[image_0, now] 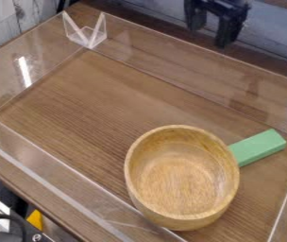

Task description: Remove the green block from inside the brown bowl and put it on the table

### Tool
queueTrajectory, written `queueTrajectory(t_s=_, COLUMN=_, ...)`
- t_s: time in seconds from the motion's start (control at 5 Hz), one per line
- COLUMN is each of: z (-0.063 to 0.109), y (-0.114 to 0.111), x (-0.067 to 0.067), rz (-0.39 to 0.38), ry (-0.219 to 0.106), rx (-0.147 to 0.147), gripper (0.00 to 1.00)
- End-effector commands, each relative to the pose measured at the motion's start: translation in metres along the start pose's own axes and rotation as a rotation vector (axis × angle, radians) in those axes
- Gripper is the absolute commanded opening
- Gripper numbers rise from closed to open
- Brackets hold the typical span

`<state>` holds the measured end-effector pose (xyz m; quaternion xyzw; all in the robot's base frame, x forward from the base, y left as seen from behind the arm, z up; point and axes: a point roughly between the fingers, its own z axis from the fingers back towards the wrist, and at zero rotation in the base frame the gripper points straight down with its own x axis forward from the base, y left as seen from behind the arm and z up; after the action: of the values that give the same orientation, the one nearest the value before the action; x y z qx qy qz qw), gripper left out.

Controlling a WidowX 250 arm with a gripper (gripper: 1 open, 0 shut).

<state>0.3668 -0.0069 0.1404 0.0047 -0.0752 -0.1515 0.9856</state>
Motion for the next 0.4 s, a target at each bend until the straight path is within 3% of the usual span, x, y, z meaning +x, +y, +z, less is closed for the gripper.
queueTrajectory(t_s=0.0, z=0.0241, y=0.0130, x=0.0041, rz=-0.030, ry=-0.089, rx=0.029, gripper=1.00)
queueTrajectory(t_s=0.2, z=0.0190, y=0.0182, x=-0.0015, rz=-0.062, ry=-0.091, rx=0.027, gripper=1.00)
